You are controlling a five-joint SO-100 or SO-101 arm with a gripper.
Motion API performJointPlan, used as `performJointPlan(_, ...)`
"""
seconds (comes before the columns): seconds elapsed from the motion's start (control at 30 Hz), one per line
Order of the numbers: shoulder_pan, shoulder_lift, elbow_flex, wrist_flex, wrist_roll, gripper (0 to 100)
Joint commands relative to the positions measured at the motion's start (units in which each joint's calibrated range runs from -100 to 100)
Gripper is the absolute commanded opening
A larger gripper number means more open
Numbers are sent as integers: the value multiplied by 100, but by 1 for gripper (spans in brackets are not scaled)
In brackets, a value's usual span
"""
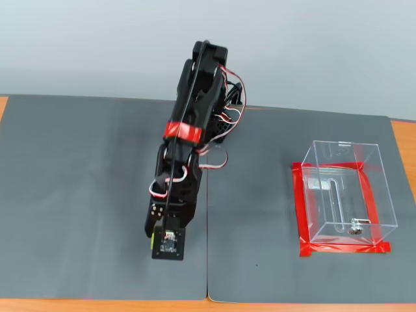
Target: Pick the green lego block and place it into the transparent box
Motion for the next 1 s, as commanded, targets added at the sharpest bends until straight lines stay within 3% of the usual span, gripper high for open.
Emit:
performJointPlan(0.0, 32, -827, -37, 108, -27, 12)
performJointPlan(0.33, -42, -3048, -46, 1679, -58, 12)
performJointPlan(0.6, -72, -3582, -127, 1723, -423, 12)
performJointPlan(0.97, -1848, -3056, -986, 1723, -454, 12)
